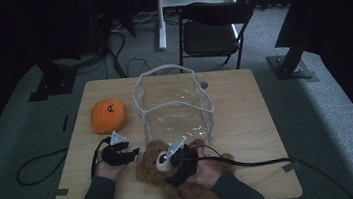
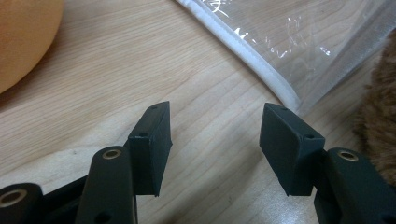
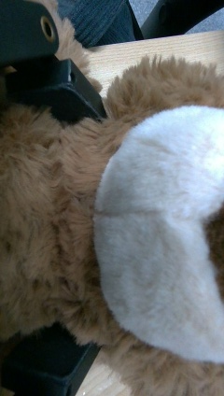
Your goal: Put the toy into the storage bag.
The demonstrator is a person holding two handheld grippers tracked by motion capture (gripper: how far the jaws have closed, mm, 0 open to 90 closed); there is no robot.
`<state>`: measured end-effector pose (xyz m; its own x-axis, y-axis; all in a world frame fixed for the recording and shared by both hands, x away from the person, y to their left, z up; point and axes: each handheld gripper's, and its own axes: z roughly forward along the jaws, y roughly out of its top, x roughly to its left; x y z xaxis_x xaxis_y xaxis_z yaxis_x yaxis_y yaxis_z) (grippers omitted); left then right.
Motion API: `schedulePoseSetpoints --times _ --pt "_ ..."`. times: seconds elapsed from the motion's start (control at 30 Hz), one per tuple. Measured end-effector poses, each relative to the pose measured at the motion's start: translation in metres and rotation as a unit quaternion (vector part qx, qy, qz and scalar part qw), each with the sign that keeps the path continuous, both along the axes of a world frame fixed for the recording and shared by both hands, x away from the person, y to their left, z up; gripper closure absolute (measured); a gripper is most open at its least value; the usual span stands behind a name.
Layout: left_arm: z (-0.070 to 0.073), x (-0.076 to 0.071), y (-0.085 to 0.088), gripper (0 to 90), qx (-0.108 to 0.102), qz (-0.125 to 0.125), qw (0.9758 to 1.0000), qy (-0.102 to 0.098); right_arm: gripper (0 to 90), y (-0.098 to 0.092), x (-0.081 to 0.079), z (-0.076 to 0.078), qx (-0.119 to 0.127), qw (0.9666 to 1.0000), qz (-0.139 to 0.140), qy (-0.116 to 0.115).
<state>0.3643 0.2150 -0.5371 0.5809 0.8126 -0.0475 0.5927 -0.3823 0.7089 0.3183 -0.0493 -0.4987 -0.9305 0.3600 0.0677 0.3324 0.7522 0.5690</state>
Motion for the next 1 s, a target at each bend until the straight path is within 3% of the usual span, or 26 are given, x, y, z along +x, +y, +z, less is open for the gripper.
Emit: schedulePoseSetpoints --times 0.13,0.23,0.37,0.53,0.7,0.83,1.0 --pt "0.001 -0.002 -0.003 44.2 0.000 -0.006 1.0000 -0.002 10.7 0.001 0.006 -0.001 0.004 0.9998 -0.002 0.019" --pt "0.001 -0.003 -0.005 44.2 0.001 -0.010 0.9999 -0.002 21.8 0.001 0.008 0.001 0.016 0.9995 0.002 0.026" --pt "0.001 -0.003 -0.004 44.2 0.001 -0.009 1.0000 -0.002 33.3 -0.001 0.006 0.003 0.032 0.9994 0.006 0.013" --pt "0.003 -0.003 -0.001 44.2 -0.006 -0.006 1.0000 -0.004 41.1 -0.007 -0.001 0.009 0.048 0.9987 0.012 -0.010" --pt "0.007 -0.009 0.001 45.8 -0.014 -0.017 0.9997 -0.001 43.6 -0.010 -0.006 0.015 0.064 0.9974 0.019 -0.028" --pt "0.010 -0.014 0.002 46.0 -0.018 -0.020 0.9996 -0.007 44.4 -0.019 -0.006 0.023 0.101 0.9943 0.012 -0.030" --pt "0.012 -0.015 0.001 45.9 -0.023 -0.024 0.9994 -0.010 44.4 -0.027 -0.006 0.031 0.126 0.9911 0.007 -0.042"
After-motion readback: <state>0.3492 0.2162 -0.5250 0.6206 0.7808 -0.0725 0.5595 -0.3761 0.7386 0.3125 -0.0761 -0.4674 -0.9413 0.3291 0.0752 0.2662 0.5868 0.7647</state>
